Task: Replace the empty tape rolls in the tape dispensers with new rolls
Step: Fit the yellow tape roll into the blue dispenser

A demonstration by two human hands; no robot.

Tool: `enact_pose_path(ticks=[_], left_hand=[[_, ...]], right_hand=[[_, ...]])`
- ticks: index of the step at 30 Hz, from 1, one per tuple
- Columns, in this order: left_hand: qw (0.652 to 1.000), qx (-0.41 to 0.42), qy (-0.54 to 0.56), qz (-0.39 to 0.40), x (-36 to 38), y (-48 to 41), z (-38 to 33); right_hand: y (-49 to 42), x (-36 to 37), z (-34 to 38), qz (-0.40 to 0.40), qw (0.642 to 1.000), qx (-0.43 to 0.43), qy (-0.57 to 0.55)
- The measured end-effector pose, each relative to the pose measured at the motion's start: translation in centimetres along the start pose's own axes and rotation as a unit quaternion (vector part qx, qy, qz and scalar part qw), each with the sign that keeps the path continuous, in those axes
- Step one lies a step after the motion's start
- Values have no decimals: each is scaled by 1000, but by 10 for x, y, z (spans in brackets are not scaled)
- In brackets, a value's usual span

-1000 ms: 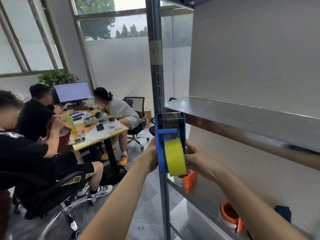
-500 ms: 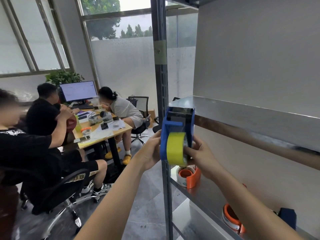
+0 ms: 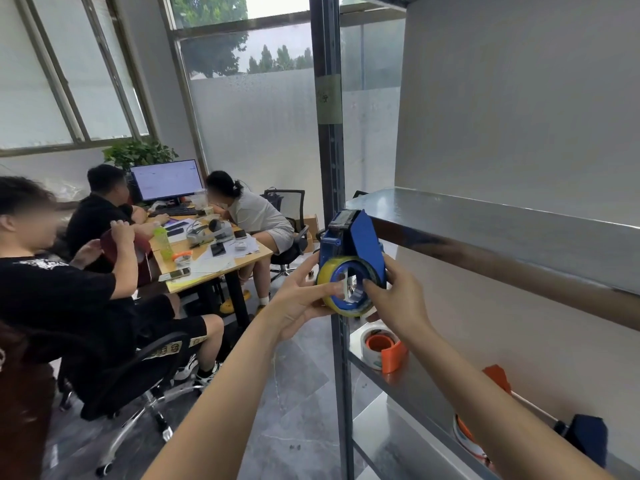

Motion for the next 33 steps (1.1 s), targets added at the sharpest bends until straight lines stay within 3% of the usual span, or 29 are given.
enact_pose_path(ticks=[5,11,16,20,27,33], left_hand=[[1000,-4,10,7,-11,-2,4],[996,14,74,45,-3,0,3],[997,18,34,64,2,-5,0],[999,8,28,44,8,-11,4],[999,-21,37,20,1,-22,19],[998,-51,30,-8,1,-30,42]], right_hand=[[1,1,2,66,997,-14,39],[5,-4,15,171,980,20,-101],[4,-6,11,115,981,35,-151],[0,-7,4,70,990,27,-120],[4,-18,-8,144,983,60,-93],[8,-28,-25,128,988,61,-64]])
Point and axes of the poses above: each hand's wrist, its own y-axis away from the middle knuckle, its own x-axis out of the palm, z = x × y, the point moved 3 cm from there along -y, towards the middle knuckle, and after that the axes turned 7 degrees about -z, right-handed, at the moved point
